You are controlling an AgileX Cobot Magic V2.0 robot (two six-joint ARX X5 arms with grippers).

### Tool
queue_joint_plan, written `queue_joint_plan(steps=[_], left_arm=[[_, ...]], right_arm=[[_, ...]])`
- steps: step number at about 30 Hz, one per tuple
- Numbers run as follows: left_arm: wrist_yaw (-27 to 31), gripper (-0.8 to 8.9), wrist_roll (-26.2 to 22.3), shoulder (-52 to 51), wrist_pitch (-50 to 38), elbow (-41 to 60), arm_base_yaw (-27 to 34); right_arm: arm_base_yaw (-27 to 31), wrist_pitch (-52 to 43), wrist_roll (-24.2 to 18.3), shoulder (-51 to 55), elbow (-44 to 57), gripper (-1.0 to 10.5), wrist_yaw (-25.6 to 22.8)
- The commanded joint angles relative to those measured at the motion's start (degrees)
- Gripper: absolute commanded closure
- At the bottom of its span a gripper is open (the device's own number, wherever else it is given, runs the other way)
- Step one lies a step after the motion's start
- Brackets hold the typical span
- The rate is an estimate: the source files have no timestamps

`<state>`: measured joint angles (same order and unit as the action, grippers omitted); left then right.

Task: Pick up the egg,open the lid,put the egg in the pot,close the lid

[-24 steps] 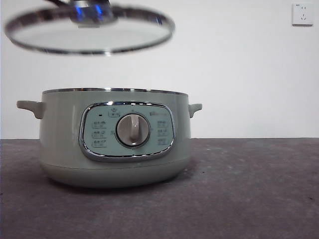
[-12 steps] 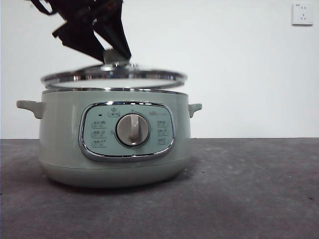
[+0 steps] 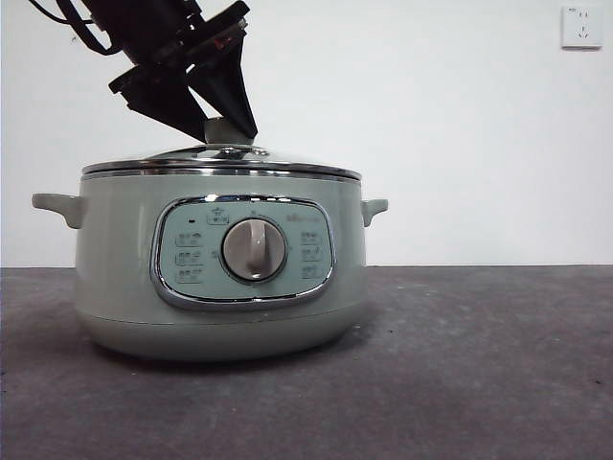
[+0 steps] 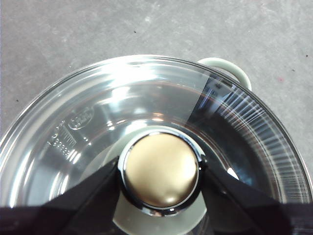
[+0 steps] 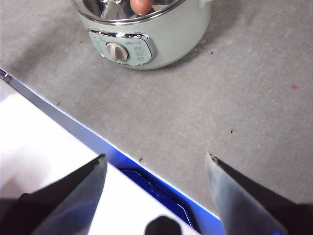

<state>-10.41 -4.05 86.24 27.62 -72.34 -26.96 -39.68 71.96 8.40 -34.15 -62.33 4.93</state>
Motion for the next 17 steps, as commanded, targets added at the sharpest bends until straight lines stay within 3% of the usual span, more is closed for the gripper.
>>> queue_joint_plan(steps=[1,17], left_arm=[[0.22,8.21,0.44,0.70,-1.29,-0.66,0.02],[2.93,7.99,0.39,0.94,6.21,-0.66,0.02]], right_arm=[[-0.07,-0.68,0.59,0.04,0.50,6.0,-0.04],[-0.07,-1.68,0.61,0.04,0.50,6.0,-0.02]])
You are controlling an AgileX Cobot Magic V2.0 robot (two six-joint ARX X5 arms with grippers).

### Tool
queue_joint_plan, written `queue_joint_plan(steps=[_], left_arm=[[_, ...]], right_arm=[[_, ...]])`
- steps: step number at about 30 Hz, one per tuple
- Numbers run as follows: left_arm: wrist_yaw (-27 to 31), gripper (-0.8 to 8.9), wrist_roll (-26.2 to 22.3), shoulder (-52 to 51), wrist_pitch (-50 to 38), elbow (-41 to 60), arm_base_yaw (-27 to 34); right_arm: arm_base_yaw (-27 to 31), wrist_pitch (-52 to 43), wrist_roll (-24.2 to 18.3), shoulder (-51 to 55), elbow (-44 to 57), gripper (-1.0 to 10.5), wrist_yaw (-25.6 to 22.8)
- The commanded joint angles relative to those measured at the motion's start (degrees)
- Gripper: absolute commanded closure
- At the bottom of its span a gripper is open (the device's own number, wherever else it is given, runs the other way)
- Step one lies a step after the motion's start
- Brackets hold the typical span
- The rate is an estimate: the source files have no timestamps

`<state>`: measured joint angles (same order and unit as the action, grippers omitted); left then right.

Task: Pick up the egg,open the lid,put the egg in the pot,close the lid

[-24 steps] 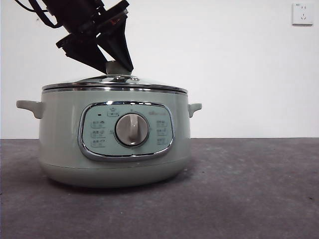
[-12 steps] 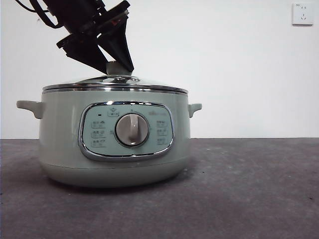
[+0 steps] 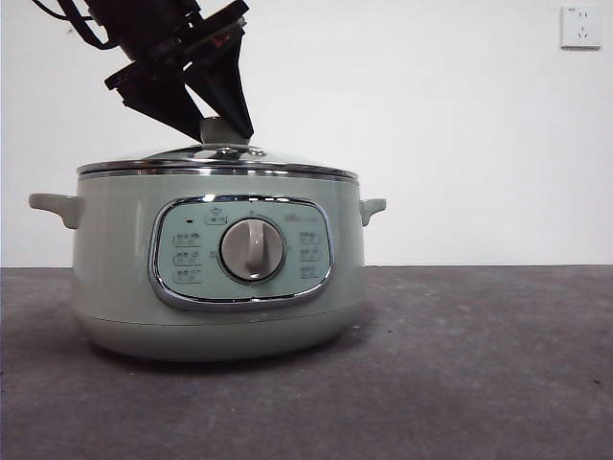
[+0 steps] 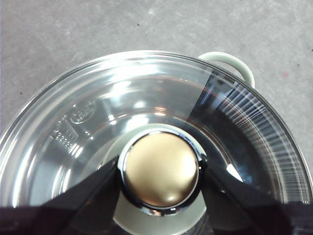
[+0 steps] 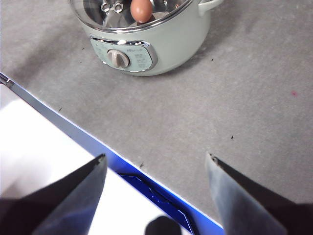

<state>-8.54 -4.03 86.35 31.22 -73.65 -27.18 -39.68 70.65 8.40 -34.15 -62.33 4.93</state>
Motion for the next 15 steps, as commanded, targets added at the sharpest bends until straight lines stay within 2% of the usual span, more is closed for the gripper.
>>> queue_joint_plan(steps=[1,5,7,15], left_arm=[[1.01,7.62,0.39,0.83,2.60,0.66,0.24],[0.66,5.42,0.39,0.83,2.80,0.66,0.24],[0.66,4.64,0.39,0.83,2.80,0.66,0.24],[0.68,4.59,0.39,0.72,2.14,0.39,0.48]], right_arm=[[-0.07,-0.37,0.61,0.04,0.50,6.0,-0.02],[-0.07,-0.37,0.63,0.04,0.50,6.0,-0.02],[-0.07,-0.37,0.63,0.04,0.50,6.0,-0.02],[-0.07,-0.37,0.63,0.04,0.50,6.0,-0.02]])
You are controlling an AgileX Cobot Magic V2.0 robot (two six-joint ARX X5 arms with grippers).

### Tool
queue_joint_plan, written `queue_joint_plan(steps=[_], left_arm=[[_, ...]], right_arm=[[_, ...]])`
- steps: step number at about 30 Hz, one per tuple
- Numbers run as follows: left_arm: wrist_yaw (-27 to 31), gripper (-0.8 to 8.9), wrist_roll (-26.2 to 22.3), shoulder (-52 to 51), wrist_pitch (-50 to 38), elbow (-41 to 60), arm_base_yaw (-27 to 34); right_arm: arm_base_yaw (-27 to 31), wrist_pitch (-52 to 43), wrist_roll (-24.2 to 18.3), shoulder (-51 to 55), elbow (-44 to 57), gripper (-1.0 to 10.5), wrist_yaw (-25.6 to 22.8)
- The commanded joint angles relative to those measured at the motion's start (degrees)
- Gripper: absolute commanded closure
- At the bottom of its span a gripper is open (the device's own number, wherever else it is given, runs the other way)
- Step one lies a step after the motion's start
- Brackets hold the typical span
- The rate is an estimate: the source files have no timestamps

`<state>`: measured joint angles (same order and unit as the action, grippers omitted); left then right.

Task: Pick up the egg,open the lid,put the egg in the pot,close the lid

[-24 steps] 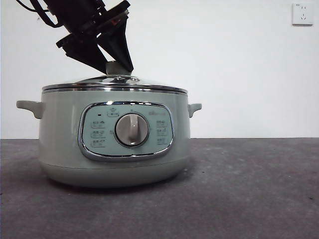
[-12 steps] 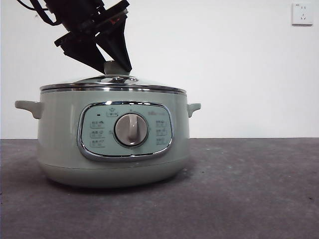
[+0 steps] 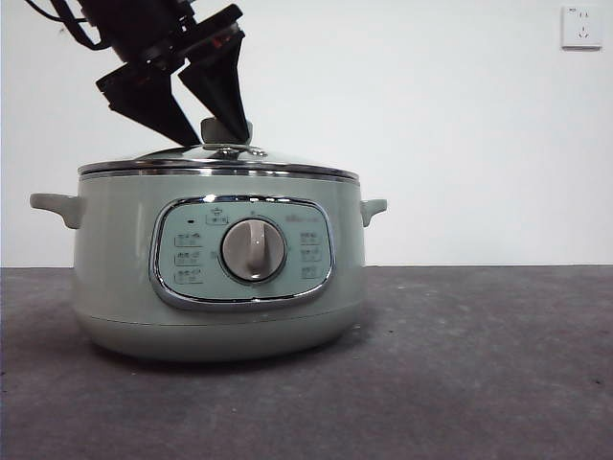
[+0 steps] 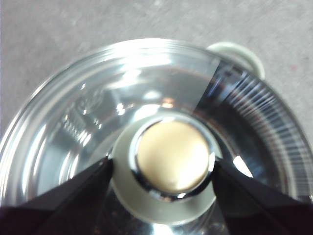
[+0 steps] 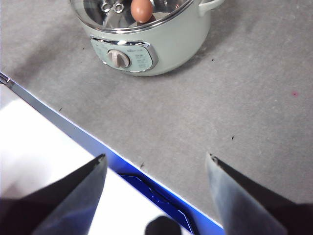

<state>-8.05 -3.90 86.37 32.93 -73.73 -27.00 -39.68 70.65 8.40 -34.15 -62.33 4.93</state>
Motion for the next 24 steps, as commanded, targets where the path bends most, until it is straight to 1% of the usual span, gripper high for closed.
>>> queue_joint_plan(steps=[1,10,14,18,22,24], left_arm=[[0.20,4.58,0.28,0.57,0.46,0.44,0.35],[0.17,4.59,0.72,-1.90,1.92,-1.53,0.33],[0.17,4.59,0.92,-4.55,5.40,-4.31,0.33],[0.13,4.59,0.90,-8.11,11.02,-8.20,0.33],[0.04,4.64,0.90,-11.78,19.74,-12.83,0.28],[-1.42,4.68,0.90,-13.55,24.35,-14.80,0.28]], right_arm=[[-0.07,-0.37,0.63,0.04,0.50,6.0,-0.04],[-0.07,-0.39,0.59,0.04,0.50,6.0,-0.02],[-0.07,-0.44,0.48,0.04,0.50,6.0,-0.02],[-0.07,-0.90,0.42,0.02,0.50,6.0,-0.04],[-0.07,-1.31,0.39,-0.07,0.50,6.0,-0.02],[-0.07,-1.31,0.37,-0.09,0.50,6.0,-0.02]])
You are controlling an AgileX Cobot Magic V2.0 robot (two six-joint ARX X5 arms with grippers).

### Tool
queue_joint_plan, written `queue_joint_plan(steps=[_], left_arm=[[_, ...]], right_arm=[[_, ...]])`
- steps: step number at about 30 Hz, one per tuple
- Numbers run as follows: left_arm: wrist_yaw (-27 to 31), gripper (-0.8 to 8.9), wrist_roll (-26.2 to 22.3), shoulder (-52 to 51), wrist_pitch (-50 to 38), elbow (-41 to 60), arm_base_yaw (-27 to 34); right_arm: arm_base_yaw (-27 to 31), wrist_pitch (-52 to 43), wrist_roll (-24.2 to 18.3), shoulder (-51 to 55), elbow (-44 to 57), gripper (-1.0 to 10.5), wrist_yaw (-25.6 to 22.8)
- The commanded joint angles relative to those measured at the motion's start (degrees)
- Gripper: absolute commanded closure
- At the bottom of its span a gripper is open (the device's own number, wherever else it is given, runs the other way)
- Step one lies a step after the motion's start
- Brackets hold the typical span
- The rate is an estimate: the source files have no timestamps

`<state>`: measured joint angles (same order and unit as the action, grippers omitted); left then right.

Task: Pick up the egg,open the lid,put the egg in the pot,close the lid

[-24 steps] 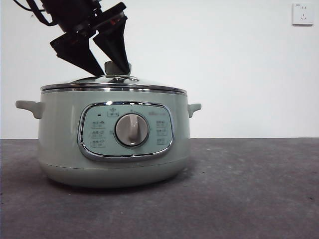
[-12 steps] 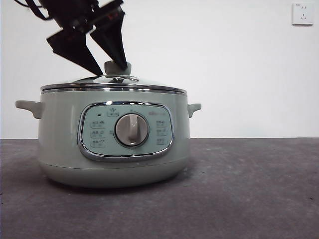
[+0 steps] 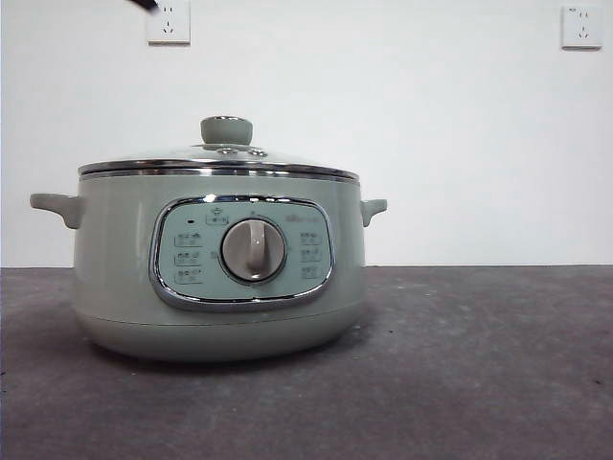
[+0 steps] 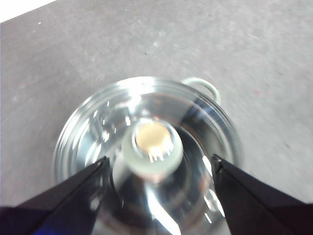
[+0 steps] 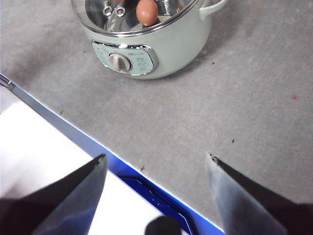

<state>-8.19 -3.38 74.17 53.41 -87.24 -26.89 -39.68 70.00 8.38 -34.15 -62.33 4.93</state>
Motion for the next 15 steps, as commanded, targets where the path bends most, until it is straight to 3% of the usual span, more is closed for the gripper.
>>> queue_joint_plan(steps=[1,7,15], left_arm=[[-2.82,4.68,0.39,-2.25,6.38,-2.27,0.15],[-11.23,4.68,0.39,-7.34,14.86,-3.72,0.17],[-11.96,4.72,0.37,-10.16,21.97,-3.72,0.17]], right_arm=[[-0.07,-0.66,0.39,-0.09,0.50,6.0,-0.02],[-0.07,-0.63,0.00,-0.09,0.50,6.0,0.00],[-0.07,-0.59,0.00,-0.09,0.50,6.0,0.00]])
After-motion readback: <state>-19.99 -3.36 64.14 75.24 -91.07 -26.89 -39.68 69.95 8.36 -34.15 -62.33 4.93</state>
